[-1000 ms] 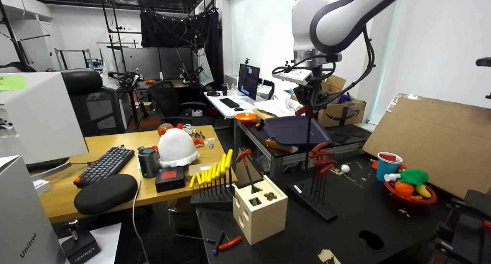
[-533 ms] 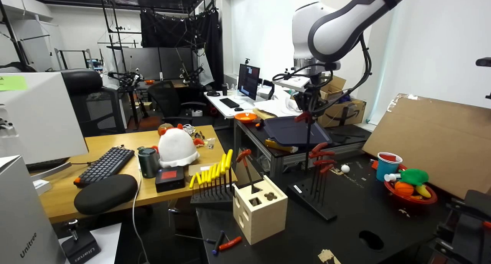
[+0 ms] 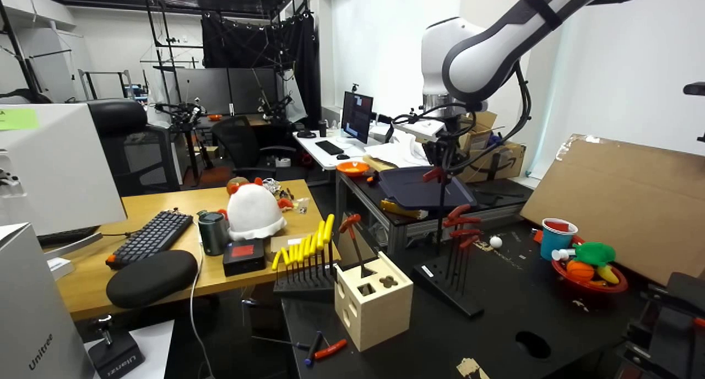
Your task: Pick up the orange object and put it on the holder.
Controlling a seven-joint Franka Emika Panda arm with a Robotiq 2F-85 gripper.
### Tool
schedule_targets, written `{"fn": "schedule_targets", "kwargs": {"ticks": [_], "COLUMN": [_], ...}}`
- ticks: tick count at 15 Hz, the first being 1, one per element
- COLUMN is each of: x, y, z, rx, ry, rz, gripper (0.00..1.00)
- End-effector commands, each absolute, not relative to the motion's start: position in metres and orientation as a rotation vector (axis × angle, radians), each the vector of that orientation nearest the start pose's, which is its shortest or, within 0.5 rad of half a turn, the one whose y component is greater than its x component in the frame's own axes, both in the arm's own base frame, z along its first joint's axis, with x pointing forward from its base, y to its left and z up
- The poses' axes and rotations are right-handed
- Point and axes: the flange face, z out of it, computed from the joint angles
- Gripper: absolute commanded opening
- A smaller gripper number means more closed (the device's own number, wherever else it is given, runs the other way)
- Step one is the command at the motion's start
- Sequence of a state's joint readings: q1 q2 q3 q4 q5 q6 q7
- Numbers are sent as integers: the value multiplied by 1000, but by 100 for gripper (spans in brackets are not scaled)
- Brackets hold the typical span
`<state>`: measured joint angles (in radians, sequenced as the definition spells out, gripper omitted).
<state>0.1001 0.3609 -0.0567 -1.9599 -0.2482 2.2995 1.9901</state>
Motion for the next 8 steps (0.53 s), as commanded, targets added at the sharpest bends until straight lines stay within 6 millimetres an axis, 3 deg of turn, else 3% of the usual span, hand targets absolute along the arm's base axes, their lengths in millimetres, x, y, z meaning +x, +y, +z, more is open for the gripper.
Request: {"fn": "schedule_targets", "kwargs": {"ticks": [1, 8], "x": [612, 611], "y": [17, 12], "z": [292, 279], "rx": [-1998, -2003], "ry": [2525, 2548], "rz": [-269, -263], "gripper": [5, 5]}}
